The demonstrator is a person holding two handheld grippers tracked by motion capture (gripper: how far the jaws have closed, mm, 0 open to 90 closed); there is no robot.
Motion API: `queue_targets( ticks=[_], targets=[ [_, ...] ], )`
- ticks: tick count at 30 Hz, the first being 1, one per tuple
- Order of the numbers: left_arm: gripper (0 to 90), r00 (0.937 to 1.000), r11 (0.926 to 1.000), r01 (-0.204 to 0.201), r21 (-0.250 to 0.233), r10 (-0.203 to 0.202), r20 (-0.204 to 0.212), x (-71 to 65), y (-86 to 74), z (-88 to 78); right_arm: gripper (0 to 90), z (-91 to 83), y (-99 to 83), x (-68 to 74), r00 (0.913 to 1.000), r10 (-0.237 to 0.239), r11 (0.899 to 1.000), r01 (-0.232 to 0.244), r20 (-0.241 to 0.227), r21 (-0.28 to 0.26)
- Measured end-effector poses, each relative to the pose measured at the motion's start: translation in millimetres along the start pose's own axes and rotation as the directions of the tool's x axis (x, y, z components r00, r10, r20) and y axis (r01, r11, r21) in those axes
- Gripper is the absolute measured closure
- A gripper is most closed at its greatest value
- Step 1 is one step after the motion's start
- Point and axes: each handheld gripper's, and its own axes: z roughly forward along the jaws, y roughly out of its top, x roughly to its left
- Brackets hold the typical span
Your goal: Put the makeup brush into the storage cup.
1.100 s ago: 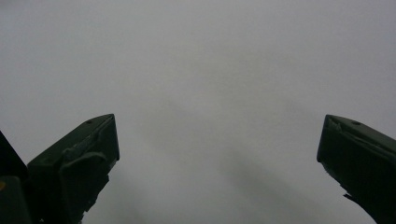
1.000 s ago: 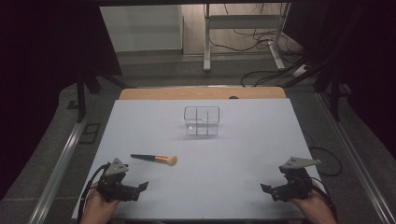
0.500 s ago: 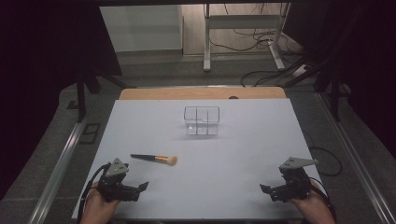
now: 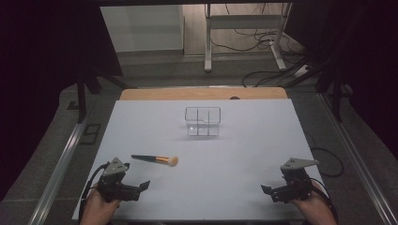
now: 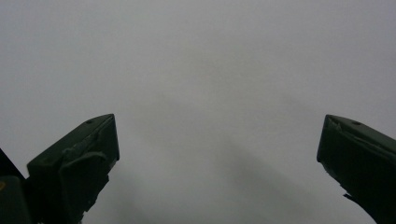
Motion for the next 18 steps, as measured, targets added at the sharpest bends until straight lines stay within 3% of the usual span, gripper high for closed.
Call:
queue_targets(
  ticks=[6, 16, 18],
  targets=[
    [0.0, 0.9985, 0.9986, -0.037, 0.038, 0.039, -0.038, -3.8, 4.0, 0.3, 0.0, 0.8, 0.9, 1.3, 0.9998, -0.017, 1.000, 0.017, 0.004, 0.001],
    [0.2, 0.9983, 0.9991, -0.024, 0.034, 0.026, -0.053, 2.8, 8.7, -3.7, 0.0, 0.0, 1.5, 0.6, 0.9999, -0.009, 1.000, 0.009, 0.010, -0.010],
    [0.1, 0.9990, 0.9996, -0.017, 0.024, 0.018, -0.040, 5.2, 9.3, -4.0, 0.0, 0.0, 1.7, 0.3, 0.9998, -0.014, 1.000, 0.014, 0.011, -0.012]
  ],
)
